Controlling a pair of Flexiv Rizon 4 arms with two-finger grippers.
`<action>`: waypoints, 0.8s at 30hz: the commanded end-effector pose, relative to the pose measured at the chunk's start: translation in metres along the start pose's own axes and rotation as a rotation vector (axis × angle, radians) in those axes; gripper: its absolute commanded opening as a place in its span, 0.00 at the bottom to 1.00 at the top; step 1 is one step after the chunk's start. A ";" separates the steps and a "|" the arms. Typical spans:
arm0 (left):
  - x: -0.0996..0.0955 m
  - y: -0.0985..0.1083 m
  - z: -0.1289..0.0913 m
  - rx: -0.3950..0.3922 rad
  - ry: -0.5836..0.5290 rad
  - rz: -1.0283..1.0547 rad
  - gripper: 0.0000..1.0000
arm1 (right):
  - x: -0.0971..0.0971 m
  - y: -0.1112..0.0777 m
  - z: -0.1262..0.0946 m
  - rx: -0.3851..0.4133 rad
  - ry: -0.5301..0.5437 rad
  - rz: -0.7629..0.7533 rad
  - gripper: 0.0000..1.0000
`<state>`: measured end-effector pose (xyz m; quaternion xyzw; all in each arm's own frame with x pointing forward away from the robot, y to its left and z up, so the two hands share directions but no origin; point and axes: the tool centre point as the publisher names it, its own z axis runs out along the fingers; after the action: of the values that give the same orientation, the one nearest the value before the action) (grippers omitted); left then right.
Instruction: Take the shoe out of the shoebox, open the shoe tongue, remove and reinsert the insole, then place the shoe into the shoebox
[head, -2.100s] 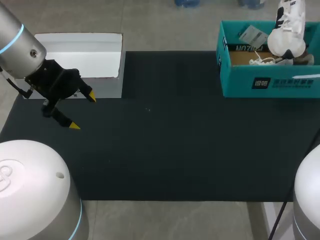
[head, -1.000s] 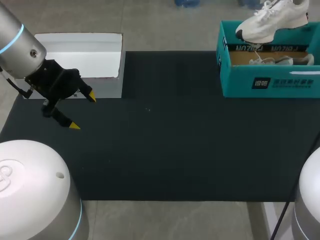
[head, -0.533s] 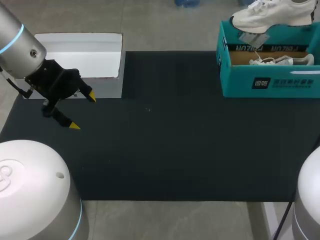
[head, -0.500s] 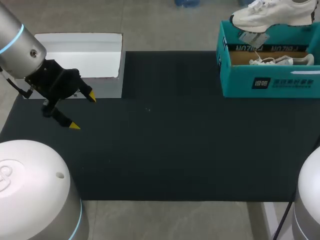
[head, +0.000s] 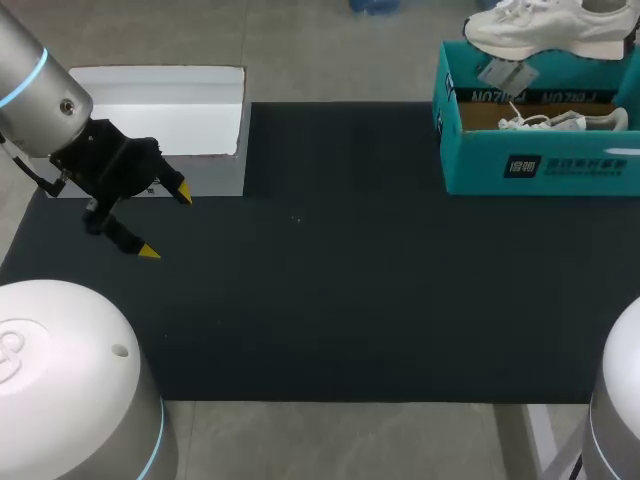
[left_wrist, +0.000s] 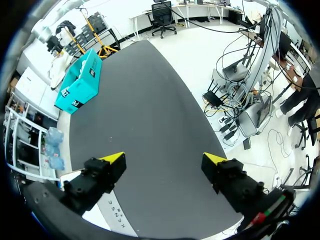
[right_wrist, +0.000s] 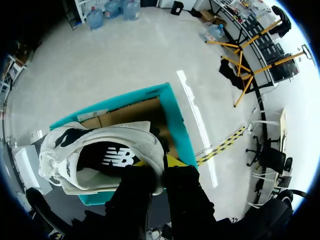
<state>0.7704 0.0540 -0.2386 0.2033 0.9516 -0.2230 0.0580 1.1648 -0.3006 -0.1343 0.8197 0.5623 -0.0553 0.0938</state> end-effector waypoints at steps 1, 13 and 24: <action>0.000 0.000 0.000 -0.002 0.001 0.001 1.00 | -0.003 -0.007 0.000 -0.032 0.006 0.001 0.00; 0.000 0.000 0.000 -0.002 0.001 0.001 1.00 | -0.008 0.004 0.008 -0.071 -0.010 -0.005 0.00; 0.000 0.000 0.000 -0.002 0.001 0.001 1.00 | -0.009 0.018 0.039 -0.056 0.026 -0.033 0.00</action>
<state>0.7704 0.0540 -0.2386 0.2033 0.9516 -0.2230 0.0580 1.1715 -0.3193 -0.1575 0.8085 0.5762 -0.0314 0.1156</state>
